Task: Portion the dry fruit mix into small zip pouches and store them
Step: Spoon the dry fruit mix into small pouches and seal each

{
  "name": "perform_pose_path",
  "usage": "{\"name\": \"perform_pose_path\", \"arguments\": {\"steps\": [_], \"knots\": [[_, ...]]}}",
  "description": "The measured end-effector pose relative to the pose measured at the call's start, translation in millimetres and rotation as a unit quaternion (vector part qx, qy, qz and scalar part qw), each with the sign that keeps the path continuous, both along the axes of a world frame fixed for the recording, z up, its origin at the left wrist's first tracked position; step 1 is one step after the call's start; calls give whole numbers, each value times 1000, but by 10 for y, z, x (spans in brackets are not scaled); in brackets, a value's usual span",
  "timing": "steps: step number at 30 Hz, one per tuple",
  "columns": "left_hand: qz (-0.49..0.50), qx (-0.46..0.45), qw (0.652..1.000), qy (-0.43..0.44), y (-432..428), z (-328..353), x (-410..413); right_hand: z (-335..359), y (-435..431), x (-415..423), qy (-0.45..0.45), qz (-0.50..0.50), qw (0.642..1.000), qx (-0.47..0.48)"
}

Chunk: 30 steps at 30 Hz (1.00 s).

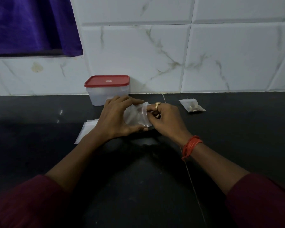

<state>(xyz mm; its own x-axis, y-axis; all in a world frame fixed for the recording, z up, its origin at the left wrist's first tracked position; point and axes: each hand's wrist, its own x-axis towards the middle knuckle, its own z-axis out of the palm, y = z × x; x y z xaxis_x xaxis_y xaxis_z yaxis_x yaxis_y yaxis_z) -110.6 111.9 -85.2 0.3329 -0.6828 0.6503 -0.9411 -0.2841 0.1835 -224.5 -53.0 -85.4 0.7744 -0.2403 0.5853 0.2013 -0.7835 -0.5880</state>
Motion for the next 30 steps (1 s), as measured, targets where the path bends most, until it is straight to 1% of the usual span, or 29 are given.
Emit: {"name": "perform_pose_path", "arguments": {"steps": [2, 4, 6, 7, 8, 9, 10, 12, 13, 15, 17, 19, 23, 26, 28, 30], "knots": [[13, 6, 1000, -27, 15, 6, 6, 16, 4, -7, 0, -1, 1000, 5], [20, -8, 999, -40, 40, 16, 21, 48, 1, -27, -5, 15, 1000, 9], [19, -51, 998, -22, 81, 33, 52, 83, -53, -43, -16, 34, 999, 28], [18, -77, 997, -5, 108, 40, 79, 95, -90, -52, -23, 25, 999, 27], [21, -101, 995, 14, 138, 40, 118, 93, -144, -52, -33, -1, 999, 6], [27, -120, 992, 33, 168, 40, 154, 84, -210, -52, -32, -40, 998, -41], [37, -132, 989, 49, 196, 36, 186, 70, -277, -64, -10, -81, 992, -97], [58, -143, 986, 68, 238, 13, 238, 47, -365, -109, 74, -146, 968, -192], [66, -141, 985, 72, 252, -6, 261, 31, -394, -114, 110, -159, 957, -216], [77, -129, 986, 73, 262, -43, 284, 32, -398, -109, 150, -154, 950, -227], [77, -121, 987, 75, 269, -61, 298, 50, -383, -90, 159, -125, 960, -192], [74, -115, 988, 76, 278, -63, 304, 82, -341, -71, 146, -112, 972, -146], [69, -111, 989, 71, 303, -100, 306, 46, -298, -3, 75, -118, 989, -46], [65, -105, 990, 72, 314, -135, 319, -14, -223, 70, 40, -88, 994, 48], [67, -94, 991, 62, 319, -142, 332, -71, -174, 118, 46, -70, 994, 66], [64, -87, 993, 55, 321, -143, 336, -122, -143, 142, 37, -61, 996, 46]]}}
